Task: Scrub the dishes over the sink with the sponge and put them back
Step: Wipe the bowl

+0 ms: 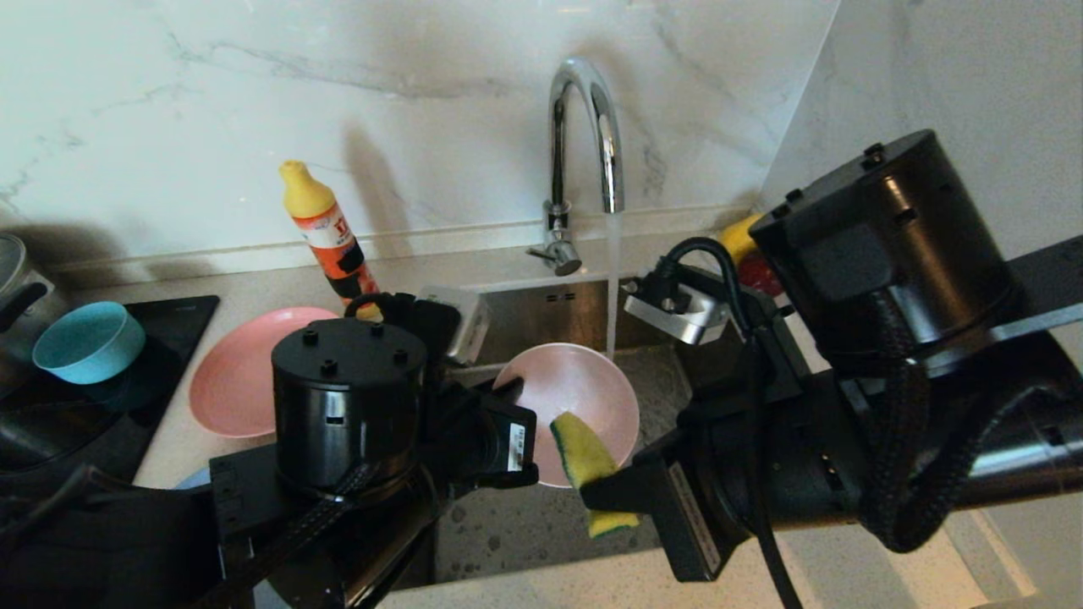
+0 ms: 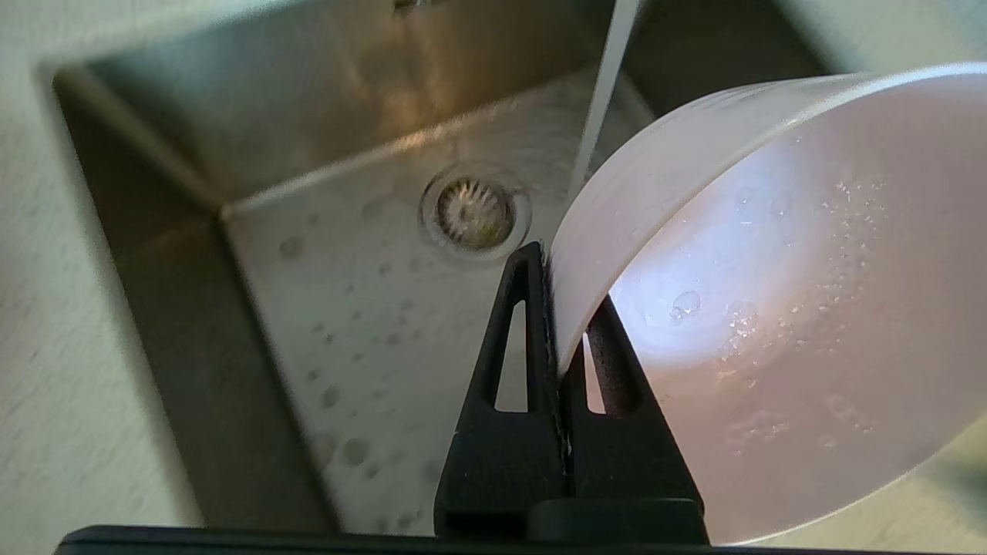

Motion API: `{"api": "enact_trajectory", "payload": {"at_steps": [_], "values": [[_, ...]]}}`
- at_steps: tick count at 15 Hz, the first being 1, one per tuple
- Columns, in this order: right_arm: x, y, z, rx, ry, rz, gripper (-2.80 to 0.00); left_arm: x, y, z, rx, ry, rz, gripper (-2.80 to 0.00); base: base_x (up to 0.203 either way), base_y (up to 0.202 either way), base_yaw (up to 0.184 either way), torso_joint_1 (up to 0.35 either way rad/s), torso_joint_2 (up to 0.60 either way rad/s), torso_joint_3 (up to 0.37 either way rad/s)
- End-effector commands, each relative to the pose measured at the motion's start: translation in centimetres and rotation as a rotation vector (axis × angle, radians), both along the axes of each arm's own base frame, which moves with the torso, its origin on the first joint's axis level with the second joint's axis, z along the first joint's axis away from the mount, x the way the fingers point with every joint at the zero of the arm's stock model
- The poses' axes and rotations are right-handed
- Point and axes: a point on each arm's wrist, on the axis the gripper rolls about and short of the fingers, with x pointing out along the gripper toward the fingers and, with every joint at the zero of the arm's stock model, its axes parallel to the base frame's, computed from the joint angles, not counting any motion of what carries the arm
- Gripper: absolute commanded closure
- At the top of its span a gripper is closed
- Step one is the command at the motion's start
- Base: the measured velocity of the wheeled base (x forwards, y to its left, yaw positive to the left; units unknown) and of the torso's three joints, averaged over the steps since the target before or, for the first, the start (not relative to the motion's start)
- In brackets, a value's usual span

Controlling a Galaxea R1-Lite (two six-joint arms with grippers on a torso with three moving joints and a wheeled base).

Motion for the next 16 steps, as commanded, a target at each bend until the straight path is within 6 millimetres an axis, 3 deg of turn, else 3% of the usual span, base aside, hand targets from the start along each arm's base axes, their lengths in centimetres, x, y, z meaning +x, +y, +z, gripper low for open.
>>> {"api": "enact_trajectory", "payload": {"at_steps": [1,6,9,16], "values": [[1.8,1.3,-1.3,-0.033,0.027,-0.024,0.00,-0.2,0.0,0.2,-0.018,-0.015,0.000,0.00,0.000,0.000,0.000,0.000,0.00,0.000],[4.1,0.6,-0.5,-0.009,0.003,-0.093,0.00,-1.3,1.1,0.1,-0.018,-0.012,-0.015,0.00,0.000,0.000,0.000,0.000,0.00,0.000],[4.9,1.3,-0.8,-0.011,0.006,-0.099,0.00,-2.8,1.4,-0.6,-0.012,-0.007,-0.055,0.00,0.000,0.000,0.000,0.000,0.00,0.000],[5.8,2.5,-1.1,-0.013,-0.005,-0.102,0.00,-3.6,0.8,-0.6,-0.023,-0.019,-0.095,0.00,0.000,0.000,0.000,0.000,0.00,0.000]]}}
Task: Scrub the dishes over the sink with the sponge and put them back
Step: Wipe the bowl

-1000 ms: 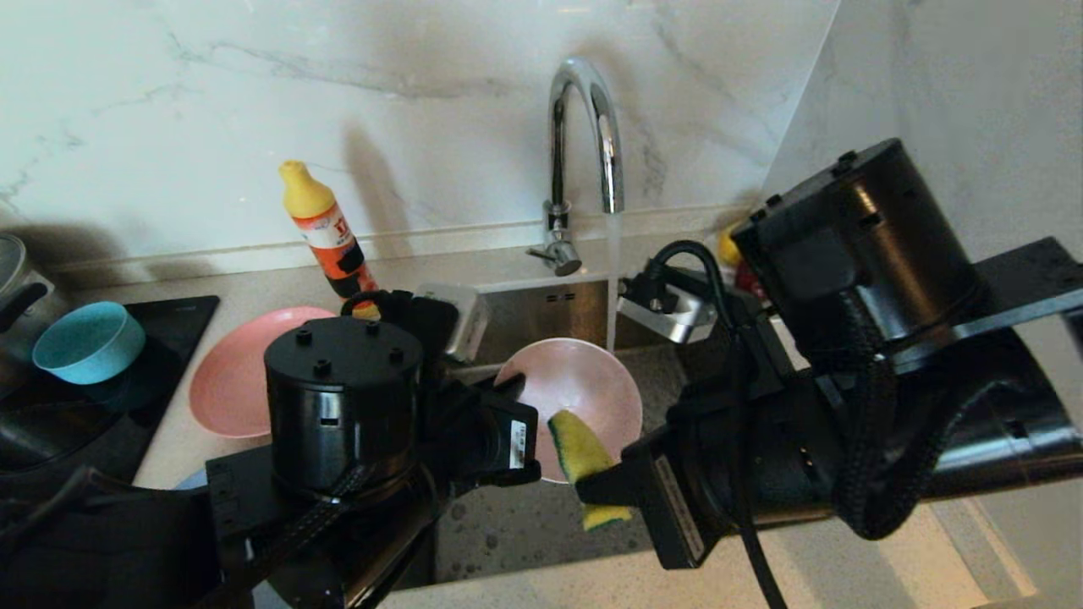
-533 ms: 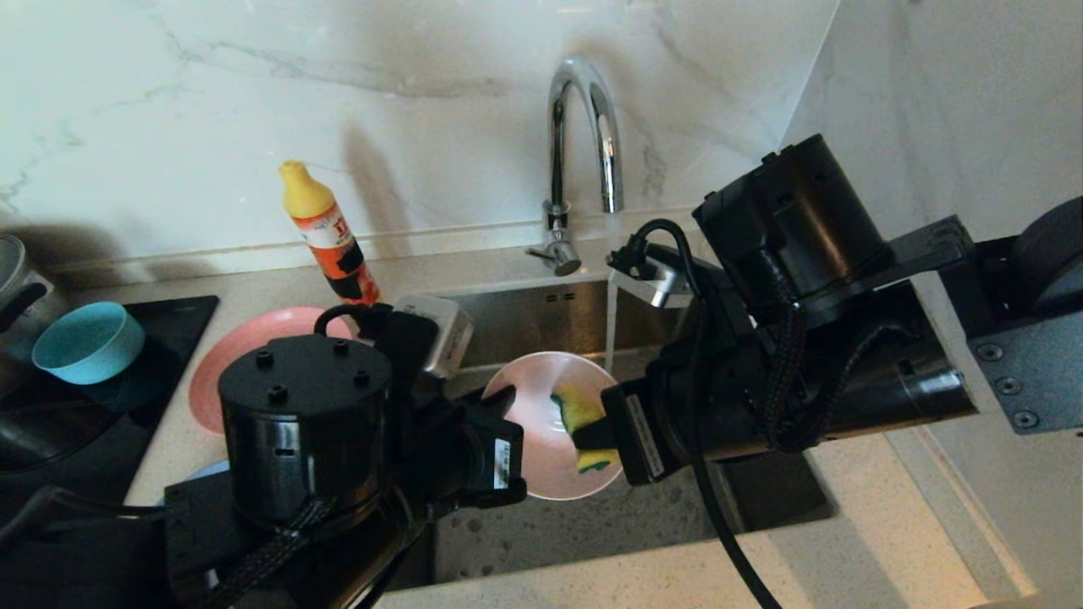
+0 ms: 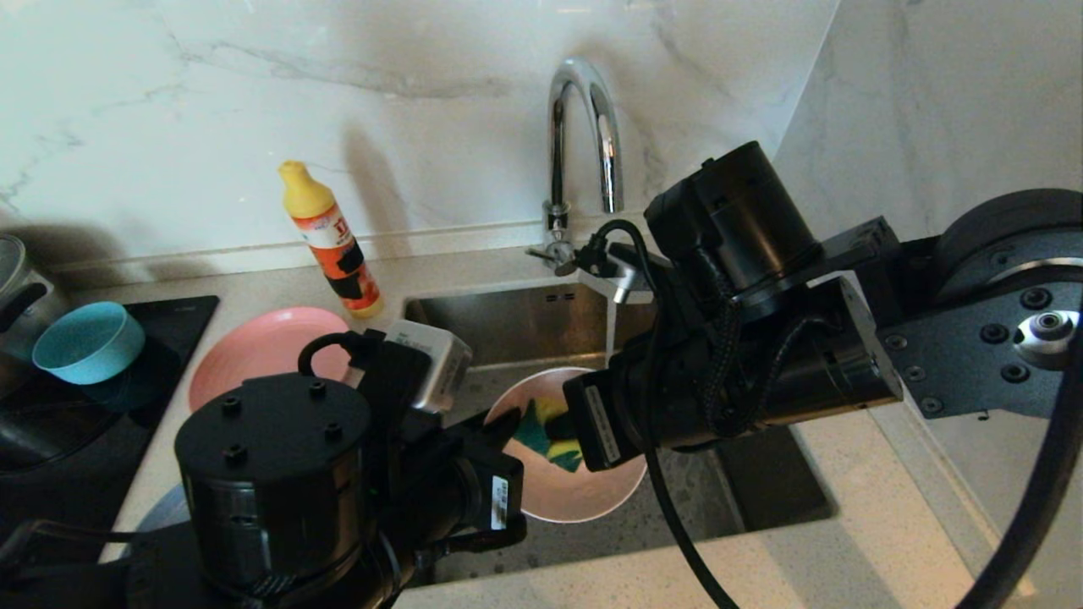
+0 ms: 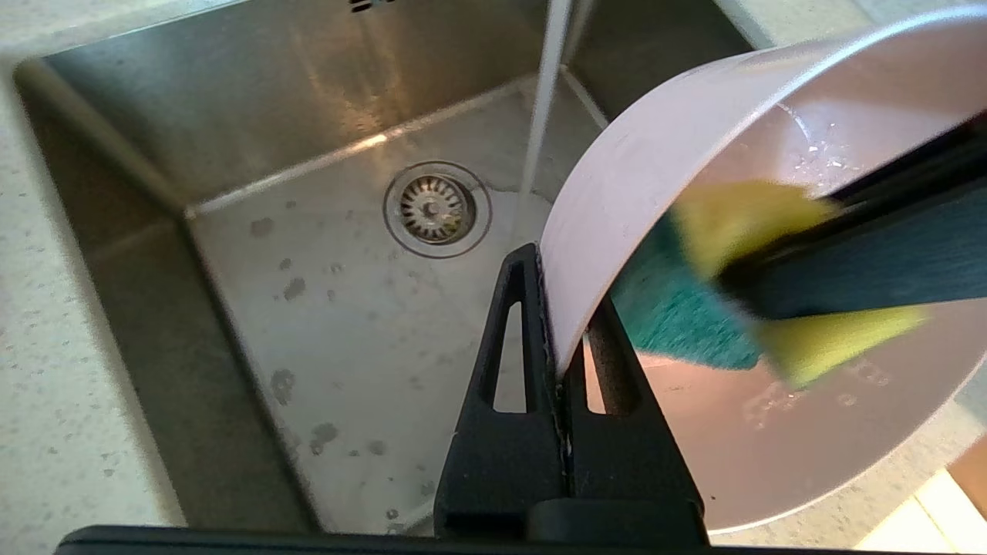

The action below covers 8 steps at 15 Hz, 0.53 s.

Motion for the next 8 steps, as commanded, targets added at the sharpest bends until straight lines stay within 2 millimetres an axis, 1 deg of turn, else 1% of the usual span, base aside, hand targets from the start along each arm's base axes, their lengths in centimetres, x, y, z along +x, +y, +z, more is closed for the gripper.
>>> {"api": "enact_trajectory", "payload": {"at_steps": [1,3,5,6,8], "values": [[0.1,0.0,0.0,-0.001,0.000,-0.004,0.00,-0.1,-0.1,0.1,-0.005,-0.004,-0.003,0.00,0.000,0.000,0.000,0.000,0.00,0.000],[0.0,-0.5,0.5,0.010,-0.011,-0.013,0.00,-0.2,0.0,0.0,-0.003,-0.001,-0.004,0.00,0.000,0.000,0.000,0.000,0.00,0.000],[-0.4,-1.4,1.5,0.023,-0.029,-0.027,0.00,-0.2,0.0,-0.1,0.000,0.000,-0.001,0.00,0.000,0.000,0.000,0.000,0.00,0.000],[-0.5,-1.6,1.6,0.023,-0.030,-0.030,0.00,-0.2,0.0,-0.1,0.002,0.001,0.003,0.00,0.000,0.000,0.000,0.000,0.00,0.000],[-1.3,-2.5,2.4,0.024,-0.034,-0.034,0.00,-0.1,0.0,-0.2,0.000,0.003,0.005,0.00,0.000,0.000,0.000,0.000,0.00,0.000]]}}
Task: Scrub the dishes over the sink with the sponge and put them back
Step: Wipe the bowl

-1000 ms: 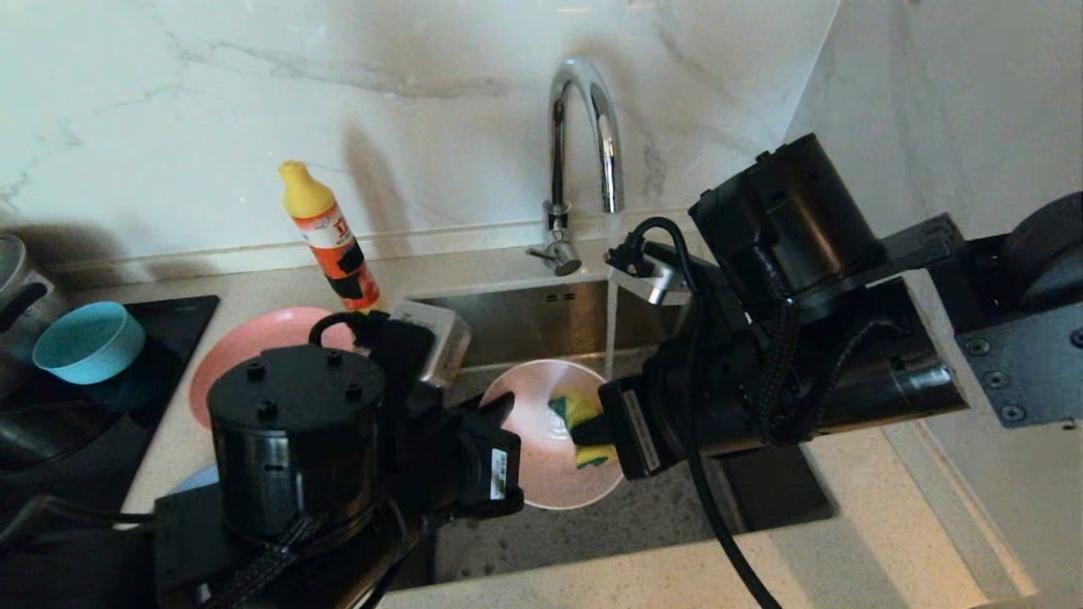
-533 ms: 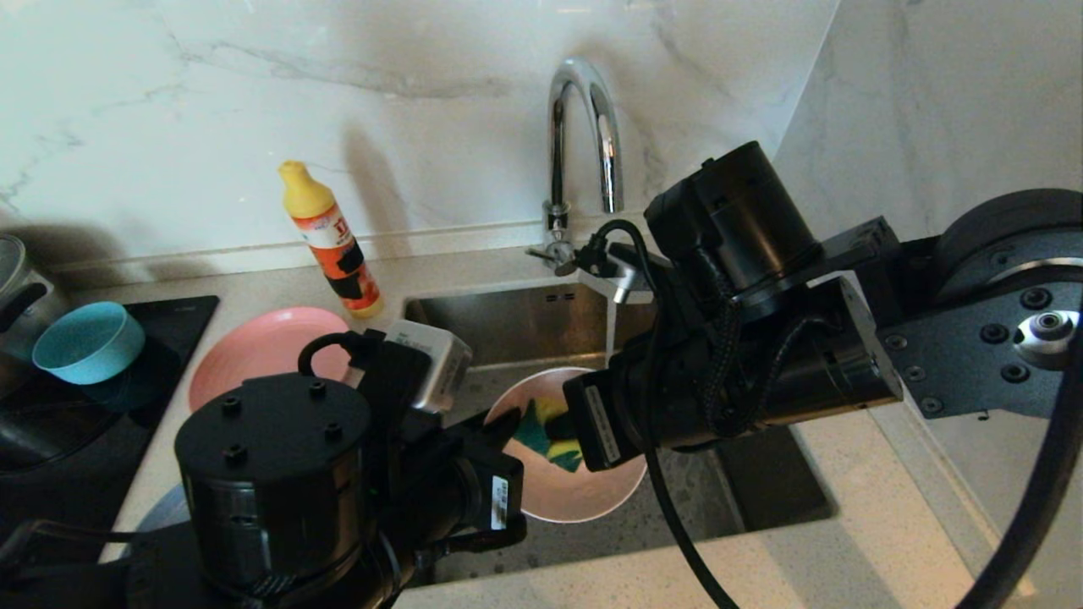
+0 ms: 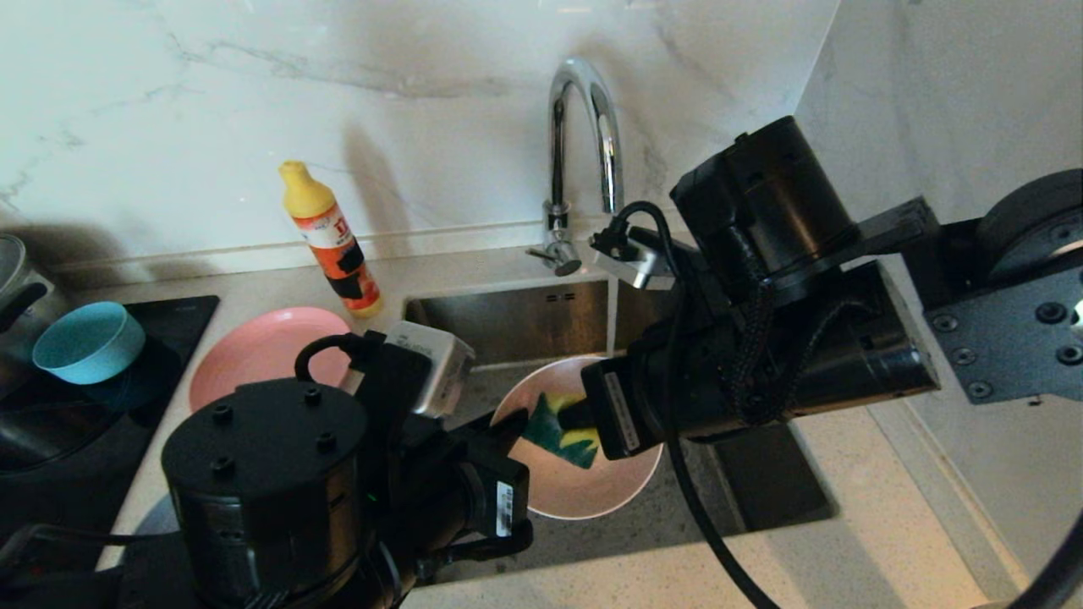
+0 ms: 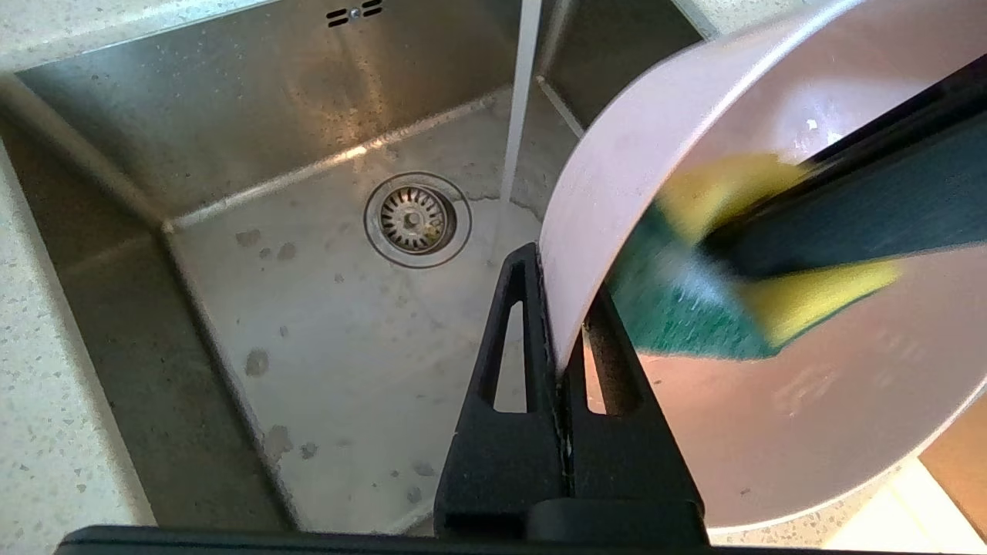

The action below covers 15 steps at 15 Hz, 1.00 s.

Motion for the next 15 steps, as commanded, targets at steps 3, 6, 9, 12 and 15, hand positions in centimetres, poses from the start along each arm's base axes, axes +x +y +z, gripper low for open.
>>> {"api": "enact_trajectory", "payload": {"at_steps": [3,6,9,12,15], "values": [[-1.5,-1.5,1.4,0.011,-0.008,0.001,0.00,0.2,-0.3,-0.2,0.001,0.005,0.004,0.00,0.000,0.000,0.000,0.000,0.00,0.000],[-1.9,-1.5,1.2,0.004,-0.002,0.009,0.00,0.6,-0.3,-0.1,-0.004,-0.007,0.017,0.00,0.000,0.000,0.000,0.000,0.00,0.000],[-2.2,-1.4,1.4,0.008,-0.007,0.020,0.00,1.1,-0.3,-0.5,0.010,-0.006,0.046,0.00,0.000,0.000,0.000,0.000,0.00,0.000],[-2.2,-1.4,1.0,-0.012,-0.006,0.000,0.00,1.8,0.1,0.1,-0.002,-0.027,0.104,0.00,0.000,0.000,0.000,0.000,0.00,0.000],[-2.8,-1.3,0.6,-0.037,0.018,0.020,0.00,2.3,0.3,0.9,-0.026,-0.061,0.157,0.00,0.000,0.000,0.000,0.000,0.00,0.000]]}}
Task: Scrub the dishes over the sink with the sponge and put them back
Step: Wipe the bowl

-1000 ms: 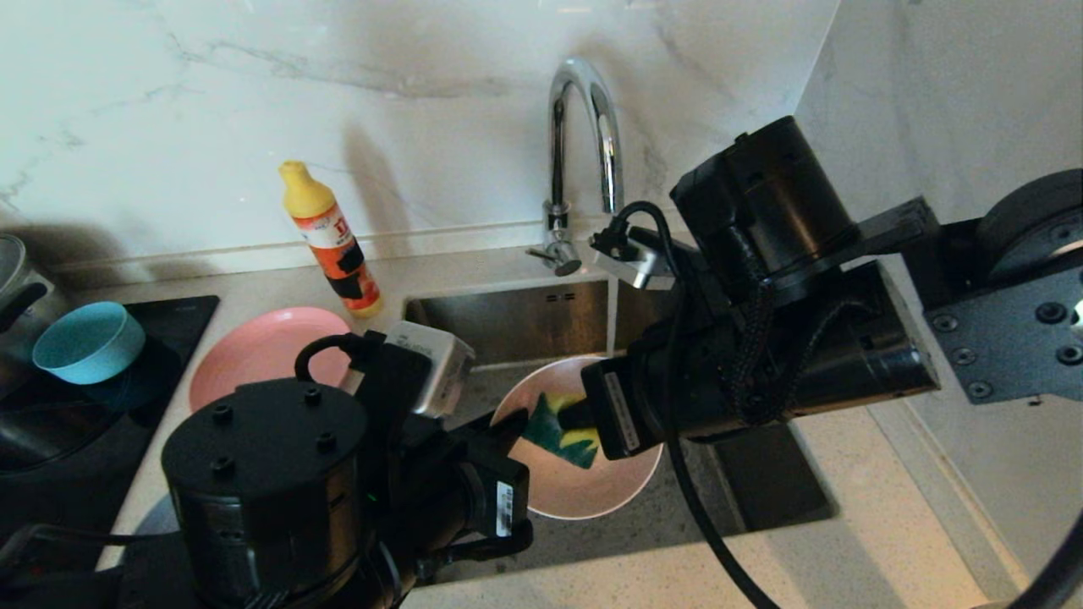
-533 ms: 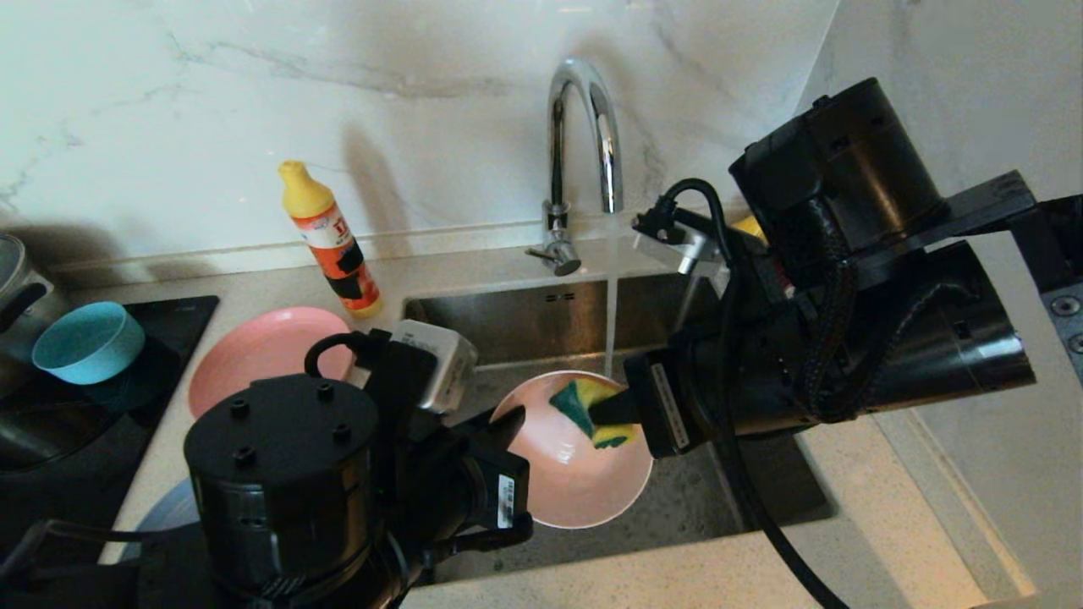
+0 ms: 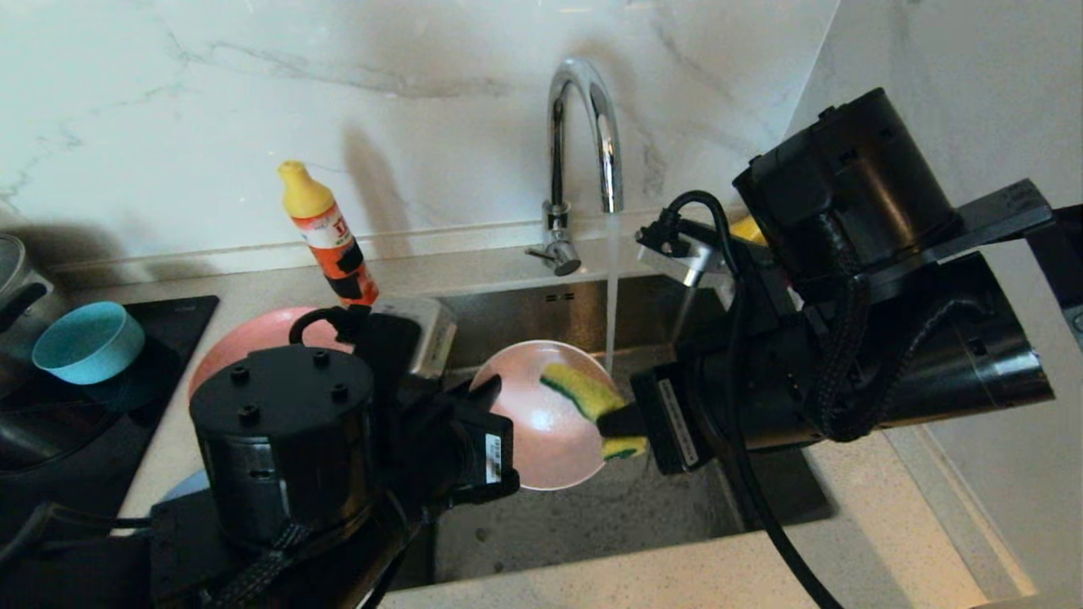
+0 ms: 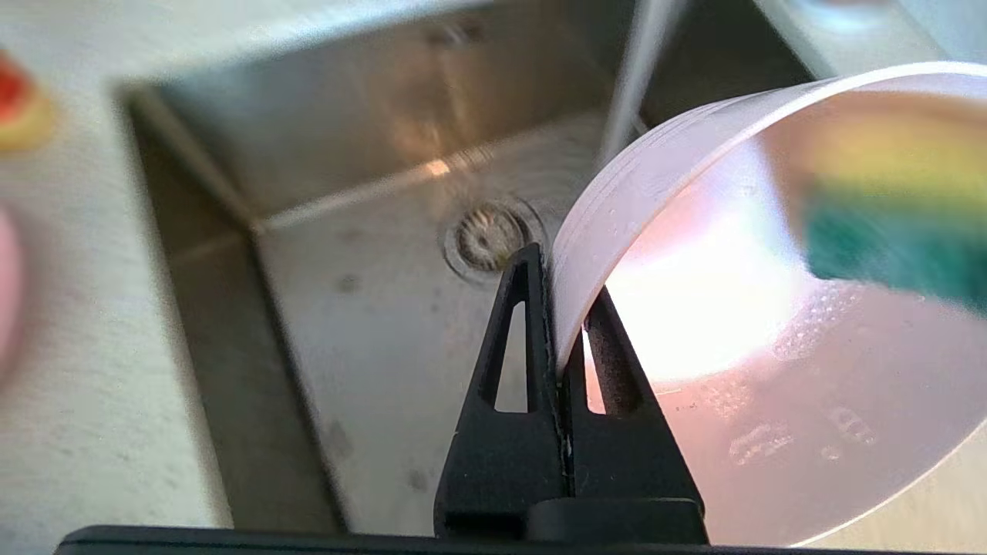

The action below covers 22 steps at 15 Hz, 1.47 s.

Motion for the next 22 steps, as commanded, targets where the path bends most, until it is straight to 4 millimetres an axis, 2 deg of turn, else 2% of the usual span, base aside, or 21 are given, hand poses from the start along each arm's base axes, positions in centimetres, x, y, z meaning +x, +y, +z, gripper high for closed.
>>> {"api": "enact_trajectory", "payload": {"at_steps": [1,8,12,14,19,22], "values": [[-0.4,0.6,-0.7,-0.024,0.027,0.025,0.00,0.4,0.1,0.6,-0.035,-0.039,0.020,0.00,0.000,0.000,0.000,0.000,0.00,0.000],[-0.5,4.2,-3.2,-0.077,0.076,0.096,0.00,0.6,-0.1,1.4,-0.069,-0.071,0.020,0.00,0.000,0.000,0.000,0.000,0.00,0.000],[-0.6,5.2,-2.4,-0.043,0.062,0.098,0.00,0.5,0.0,1.5,-0.072,-0.071,0.022,0.00,0.000,0.000,0.000,0.000,0.00,0.000],[-0.7,4.5,-1.9,-0.034,0.053,0.086,0.00,0.6,0.0,1.4,-0.072,-0.070,0.022,0.00,0.000,0.000,0.000,0.000,0.00,0.000],[0.0,0.5,0.1,0.001,0.018,-0.010,0.00,0.7,-0.1,1.4,-0.071,-0.069,0.024,0.00,0.000,0.000,0.000,0.000,0.00,0.000],[0.2,-0.1,0.8,0.016,0.008,-0.030,0.00,0.7,-0.1,1.5,-0.074,-0.072,0.030,0.00,0.000,0.000,0.000,0.000,0.00,0.000]]}}
